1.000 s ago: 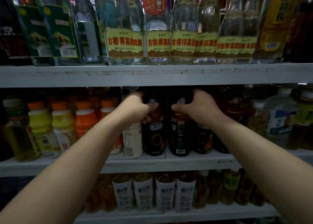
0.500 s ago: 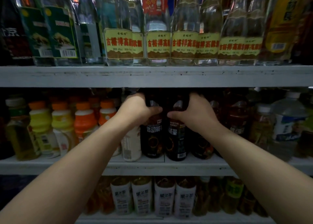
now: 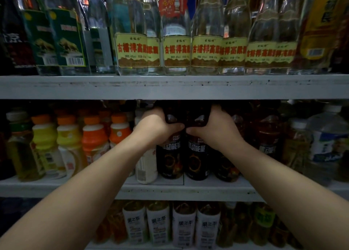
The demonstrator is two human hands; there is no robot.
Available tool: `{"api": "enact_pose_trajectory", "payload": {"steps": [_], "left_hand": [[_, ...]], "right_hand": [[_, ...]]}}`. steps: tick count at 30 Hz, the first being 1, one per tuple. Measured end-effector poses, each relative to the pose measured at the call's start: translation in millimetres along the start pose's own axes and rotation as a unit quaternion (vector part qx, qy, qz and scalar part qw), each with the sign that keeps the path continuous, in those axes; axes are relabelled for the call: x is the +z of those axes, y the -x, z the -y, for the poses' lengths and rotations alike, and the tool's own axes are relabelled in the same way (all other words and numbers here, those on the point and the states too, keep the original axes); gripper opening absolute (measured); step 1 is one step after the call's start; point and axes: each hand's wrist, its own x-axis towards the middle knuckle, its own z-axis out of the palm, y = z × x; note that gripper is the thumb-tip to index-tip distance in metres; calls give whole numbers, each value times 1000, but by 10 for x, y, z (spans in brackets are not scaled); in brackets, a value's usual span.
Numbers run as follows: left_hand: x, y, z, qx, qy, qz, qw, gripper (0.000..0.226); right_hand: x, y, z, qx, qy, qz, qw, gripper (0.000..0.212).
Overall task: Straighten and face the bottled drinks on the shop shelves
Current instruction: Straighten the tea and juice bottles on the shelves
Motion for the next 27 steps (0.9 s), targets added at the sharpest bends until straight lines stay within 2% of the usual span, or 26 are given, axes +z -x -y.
{"api": "enact_pose_trajectory", "payload": {"steps": [6,15,19,22,24,27], "left_hand": [[-50,2,28,-7,59,26,998,23],[-42,28,-47,-1,83,48,995,25],[-35,39,-42,3,87,61,994,30],[-41,93,-11,5,61,43,997,38],[-68,148,11,17,14,25,999,51],[-132,293,92,52,8,-3,999,59]], "right_hand": [[-23,0,-72,7,-44,16,999,61],[-142,-14,-80,-18,-23,54,998,64],[-182,17,-92,-9,-35,56,998,66],[-208,67,-85,-7,-38,58,998,67],[-203,121,-69,-7,-30,40,999,67],[-157,303,-1,-46,6,-75,996,58]]}}
